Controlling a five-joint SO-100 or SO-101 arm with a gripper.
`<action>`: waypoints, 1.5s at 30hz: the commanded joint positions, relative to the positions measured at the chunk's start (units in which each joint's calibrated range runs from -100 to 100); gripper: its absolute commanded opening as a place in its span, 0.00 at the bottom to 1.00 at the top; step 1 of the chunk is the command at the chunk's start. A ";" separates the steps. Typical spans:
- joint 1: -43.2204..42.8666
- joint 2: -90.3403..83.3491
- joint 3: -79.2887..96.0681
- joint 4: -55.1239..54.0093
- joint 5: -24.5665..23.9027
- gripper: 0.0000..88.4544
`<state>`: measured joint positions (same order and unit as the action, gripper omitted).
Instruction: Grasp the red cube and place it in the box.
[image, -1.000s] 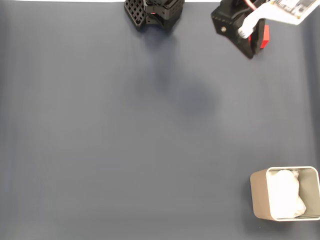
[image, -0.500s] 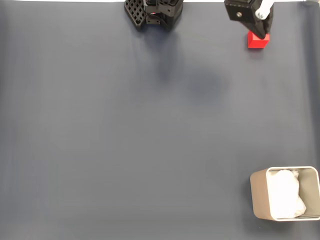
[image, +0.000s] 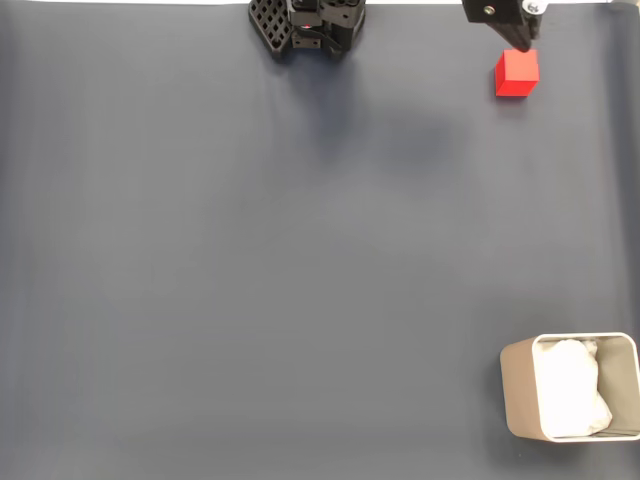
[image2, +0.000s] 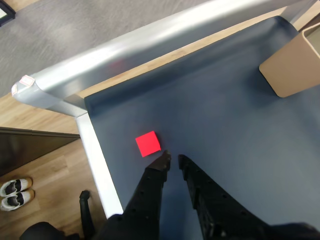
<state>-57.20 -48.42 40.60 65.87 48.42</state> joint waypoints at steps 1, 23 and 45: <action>-1.26 -1.93 0.46 0.19 0.88 0.03; -5.87 -4.79 7.49 -1.69 3.91 0.20; -1.97 -4.10 14.33 -10.79 8.64 0.34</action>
<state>-61.05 -52.15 54.25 58.00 55.75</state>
